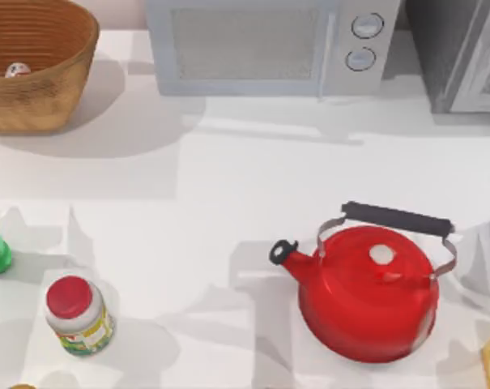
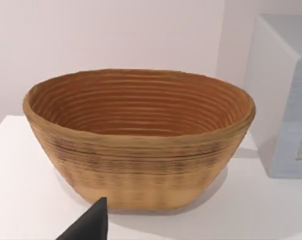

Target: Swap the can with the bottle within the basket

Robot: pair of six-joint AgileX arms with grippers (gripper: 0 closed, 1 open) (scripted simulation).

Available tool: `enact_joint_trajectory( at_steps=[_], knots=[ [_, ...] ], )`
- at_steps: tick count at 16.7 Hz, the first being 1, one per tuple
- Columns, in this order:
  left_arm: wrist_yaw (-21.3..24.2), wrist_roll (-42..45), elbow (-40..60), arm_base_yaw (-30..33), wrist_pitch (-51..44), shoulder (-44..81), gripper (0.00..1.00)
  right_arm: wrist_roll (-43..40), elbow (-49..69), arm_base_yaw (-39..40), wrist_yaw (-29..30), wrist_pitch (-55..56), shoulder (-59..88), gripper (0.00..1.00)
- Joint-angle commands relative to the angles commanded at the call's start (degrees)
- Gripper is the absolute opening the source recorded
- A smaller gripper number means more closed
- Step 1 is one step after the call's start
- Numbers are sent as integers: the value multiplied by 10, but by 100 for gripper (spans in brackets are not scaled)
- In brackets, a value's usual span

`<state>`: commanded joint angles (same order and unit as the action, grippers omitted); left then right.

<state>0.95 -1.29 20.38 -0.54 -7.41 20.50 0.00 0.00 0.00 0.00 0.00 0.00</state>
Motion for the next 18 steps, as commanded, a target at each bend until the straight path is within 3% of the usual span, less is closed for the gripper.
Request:
enact_joint_trajectory(
  at_steps=[12, 18],
  knots=[
    [32, 1, 655, -15, -304, 766, 100, 0, 0, 0, 0, 0, 0, 100],
    [41, 27, 923, -27, -451, 1038, 100, 0, 0, 0, 0, 0, 0, 100]
  ],
)
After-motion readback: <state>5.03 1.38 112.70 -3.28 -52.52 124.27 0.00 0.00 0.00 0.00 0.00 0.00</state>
